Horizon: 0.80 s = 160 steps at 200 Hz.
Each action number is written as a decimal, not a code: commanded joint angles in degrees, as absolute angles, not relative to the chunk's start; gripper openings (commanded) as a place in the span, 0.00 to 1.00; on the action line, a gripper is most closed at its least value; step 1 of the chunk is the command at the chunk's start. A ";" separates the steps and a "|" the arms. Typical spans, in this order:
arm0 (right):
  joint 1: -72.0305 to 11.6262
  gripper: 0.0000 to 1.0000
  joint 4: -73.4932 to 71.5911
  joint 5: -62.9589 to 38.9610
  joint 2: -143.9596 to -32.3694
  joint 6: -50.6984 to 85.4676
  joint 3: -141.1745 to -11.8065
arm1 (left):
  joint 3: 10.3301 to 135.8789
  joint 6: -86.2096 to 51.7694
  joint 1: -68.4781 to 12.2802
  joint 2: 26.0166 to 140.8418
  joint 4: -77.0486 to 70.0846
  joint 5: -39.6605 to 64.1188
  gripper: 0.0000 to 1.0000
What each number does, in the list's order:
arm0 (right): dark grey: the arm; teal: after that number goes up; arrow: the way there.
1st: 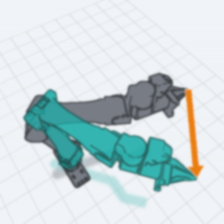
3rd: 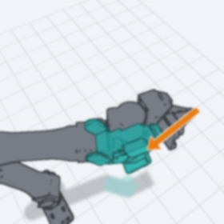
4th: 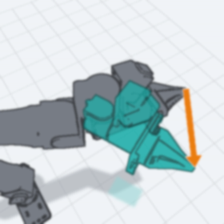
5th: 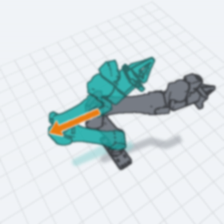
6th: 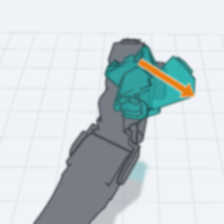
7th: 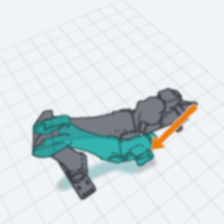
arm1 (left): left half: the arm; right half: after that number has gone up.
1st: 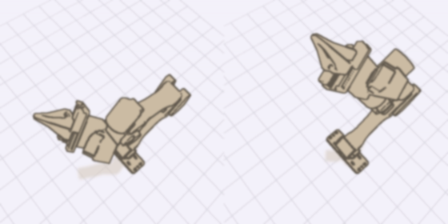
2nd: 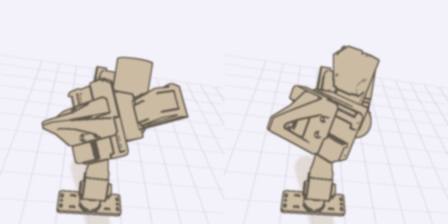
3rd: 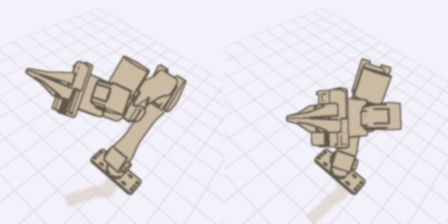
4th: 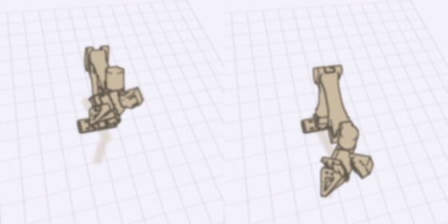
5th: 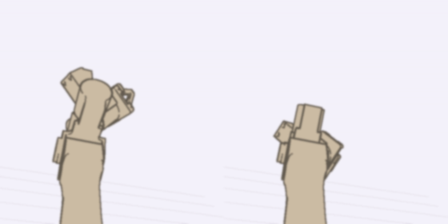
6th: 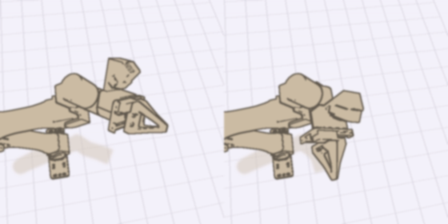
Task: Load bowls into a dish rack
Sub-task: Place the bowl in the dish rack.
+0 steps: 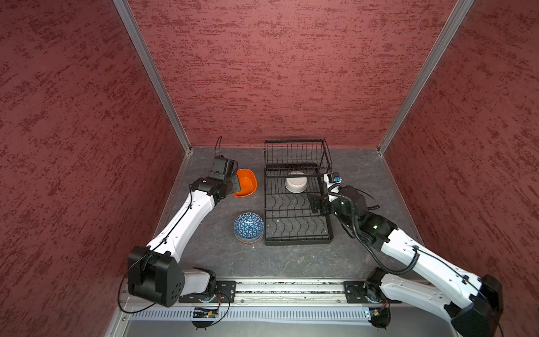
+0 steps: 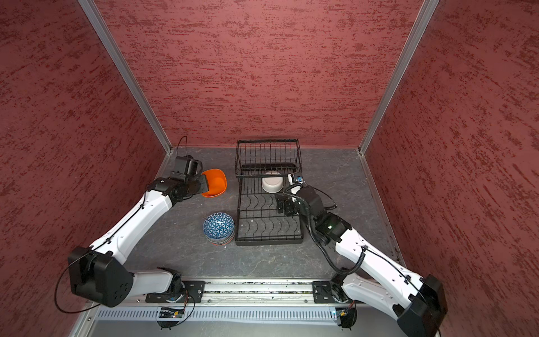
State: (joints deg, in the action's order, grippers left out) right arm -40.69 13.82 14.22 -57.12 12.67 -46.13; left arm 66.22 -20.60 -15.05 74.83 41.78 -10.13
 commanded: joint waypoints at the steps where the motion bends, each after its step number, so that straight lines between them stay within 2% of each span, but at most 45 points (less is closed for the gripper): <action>1: -40.68 0.99 14.85 15.20 -57.12 14.58 -48.55 | 66.18 -19.79 -16.14 71.66 43.74 -9.14 0.00; 66: -40.69 0.99 16.44 7.01 -59.33 15.69 -51.59 | 65.85 -21.62 -21.91 64.18 49.06 -7.39 0.00; 160: -40.59 0.99 15.55 -3.25 -53.67 13.16 -50.18 | 63.62 -28.51 -36.04 57.83 49.41 -3.72 0.00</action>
State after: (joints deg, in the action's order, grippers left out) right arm -40.69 15.70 0.58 -54.72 13.91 -49.78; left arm 64.66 -25.52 -33.01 58.52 51.44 -5.50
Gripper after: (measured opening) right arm 0.988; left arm 0.080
